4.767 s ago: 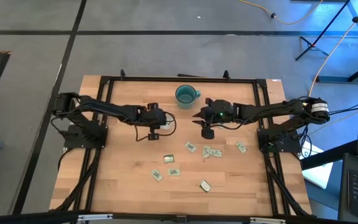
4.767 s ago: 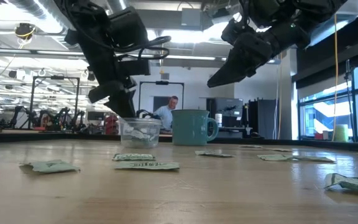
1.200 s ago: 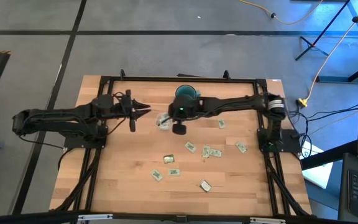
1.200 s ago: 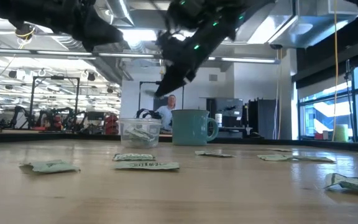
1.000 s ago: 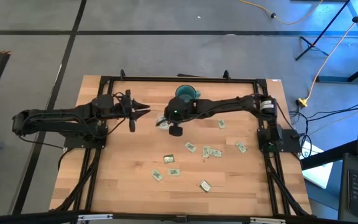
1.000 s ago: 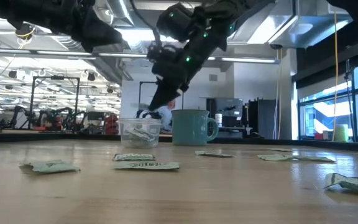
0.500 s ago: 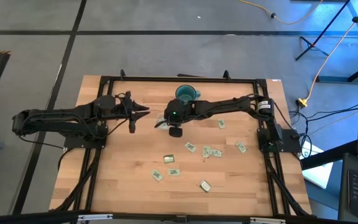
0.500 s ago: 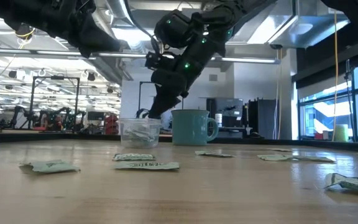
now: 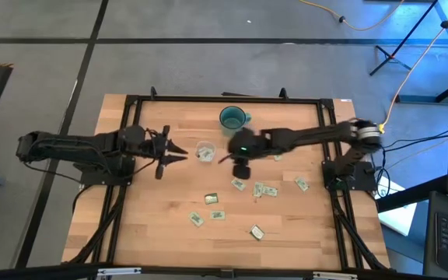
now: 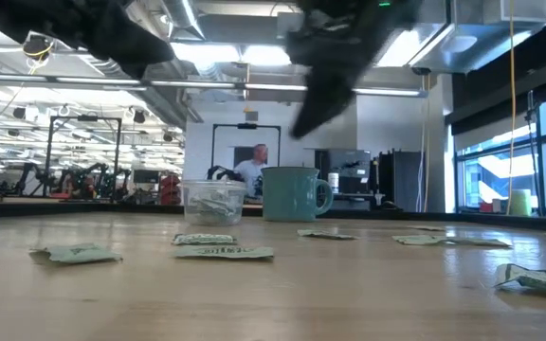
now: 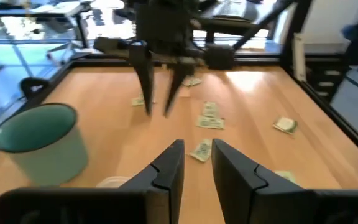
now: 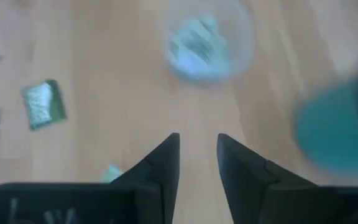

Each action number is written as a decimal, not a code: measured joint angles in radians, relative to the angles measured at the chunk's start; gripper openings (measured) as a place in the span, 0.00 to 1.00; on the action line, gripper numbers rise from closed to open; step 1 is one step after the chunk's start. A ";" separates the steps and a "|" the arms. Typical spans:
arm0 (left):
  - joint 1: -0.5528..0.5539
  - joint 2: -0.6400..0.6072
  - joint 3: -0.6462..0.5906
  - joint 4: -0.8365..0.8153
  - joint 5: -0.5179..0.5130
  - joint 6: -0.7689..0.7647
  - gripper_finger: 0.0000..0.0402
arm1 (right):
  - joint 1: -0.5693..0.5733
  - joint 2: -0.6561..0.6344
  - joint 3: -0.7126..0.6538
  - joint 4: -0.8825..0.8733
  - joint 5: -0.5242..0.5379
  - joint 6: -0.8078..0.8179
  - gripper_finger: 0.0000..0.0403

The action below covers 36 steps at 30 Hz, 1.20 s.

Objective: Pick and place Stevia / Truvia into bins
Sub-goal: Put the green stevia packet into the transparent container

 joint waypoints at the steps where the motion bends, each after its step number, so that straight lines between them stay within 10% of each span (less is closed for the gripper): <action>1: -0.013 0.000 0.000 0.001 -0.001 0.006 0.19 | 0.009 -0.044 -0.049 0.002 0.031 0.041 0.27; 12: -0.056 0.000 0.000 -0.006 -0.027 0.009 0.19 | 0.024 -0.368 -0.479 0.009 0.186 0.428 0.27; 36: -0.056 0.000 0.000 -0.007 -0.073 0.007 0.19 | -0.074 -0.178 -0.588 -0.015 0.197 0.602 0.16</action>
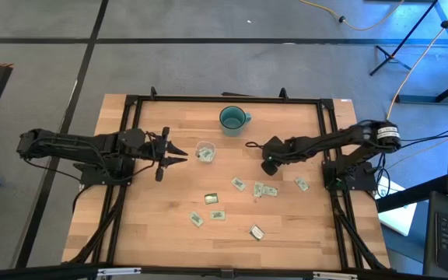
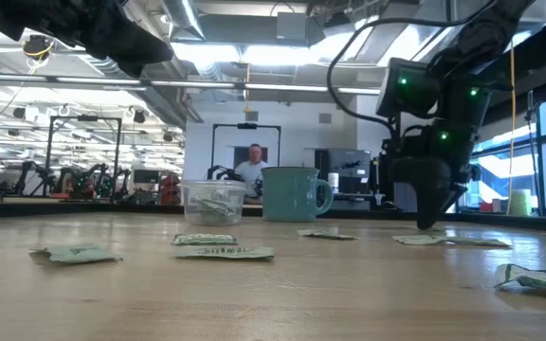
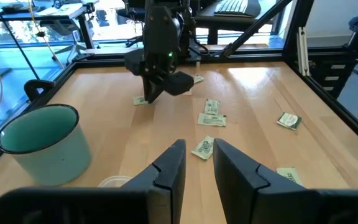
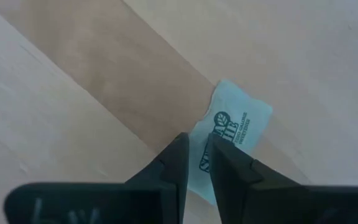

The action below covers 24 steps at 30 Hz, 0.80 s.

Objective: Pick and place Stevia / Truvia into bins
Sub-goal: Put the green stevia packet into the transparent container

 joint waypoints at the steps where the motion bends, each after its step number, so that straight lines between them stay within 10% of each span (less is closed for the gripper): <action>1: 0.000 0.000 0.000 0.000 0.000 0.000 0.19 | 0.001 0.011 0.002 0.000 0.004 0.010 0.16; 24: 0.000 0.000 0.000 -0.001 0.000 0.000 0.19 | -0.001 -0.009 -0.006 0.000 0.004 -0.010 0.01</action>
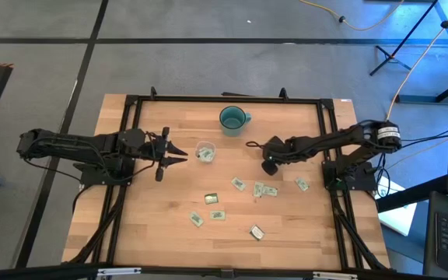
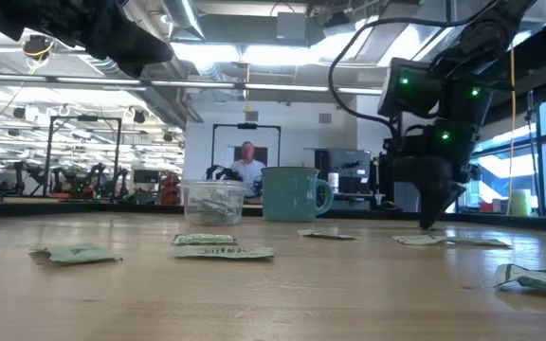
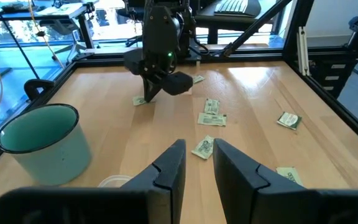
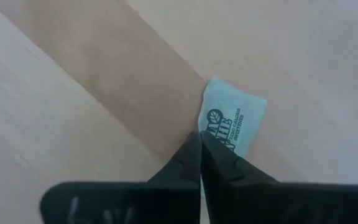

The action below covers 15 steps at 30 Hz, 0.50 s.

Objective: Pick and place Stevia / Truvia into bins
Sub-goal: Put the green stevia packet into the transparent container

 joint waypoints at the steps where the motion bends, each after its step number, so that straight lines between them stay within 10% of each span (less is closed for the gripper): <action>1: 0.000 0.000 0.000 -0.001 0.000 0.000 0.19 | 0.000 -0.010 -0.002 -0.009 -0.005 -0.008 0.01; 15: 0.000 0.000 0.000 -0.034 0.000 0.000 0.19 | 0.003 -0.059 0.034 0.057 0.007 -0.120 0.00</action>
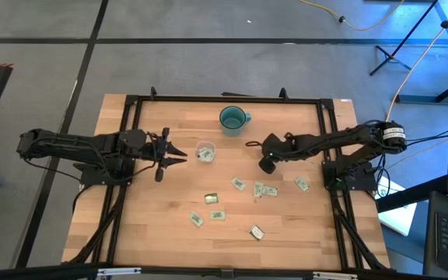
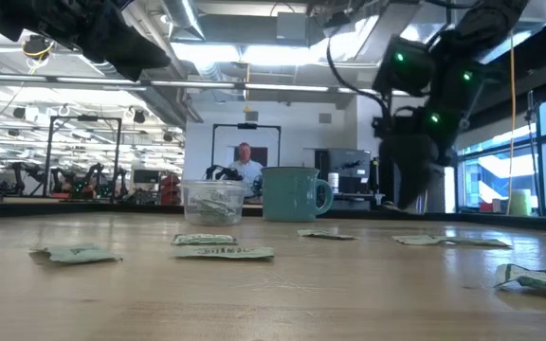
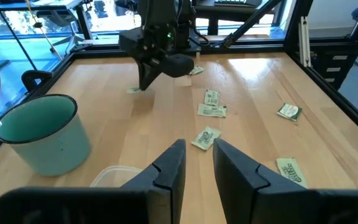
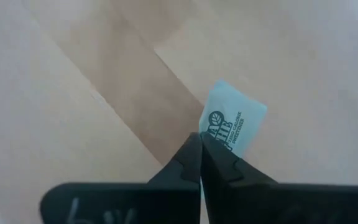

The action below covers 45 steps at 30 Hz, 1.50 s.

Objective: Pick and place Stevia / Truvia into bins
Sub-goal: Put the green stevia packet into the transparent container

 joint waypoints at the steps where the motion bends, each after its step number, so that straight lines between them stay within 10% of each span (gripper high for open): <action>1: 0.000 0.000 0.000 0.000 0.000 0.000 0.19 | 0.003 0.000 0.013 0.012 0.000 -0.021 0.00; 12: 0.000 0.000 0.000 0.001 0.000 0.000 0.19 | 0.064 0.014 0.178 0.402 -0.182 -0.376 0.00; 33: 0.000 0.000 0.000 0.001 0.000 -0.010 0.19 | 0.058 0.568 0.746 0.295 -0.277 -0.708 0.00; 45: 0.000 0.000 0.000 -0.002 0.000 -0.008 0.19 | 0.011 0.626 0.790 0.237 -0.229 -0.699 0.00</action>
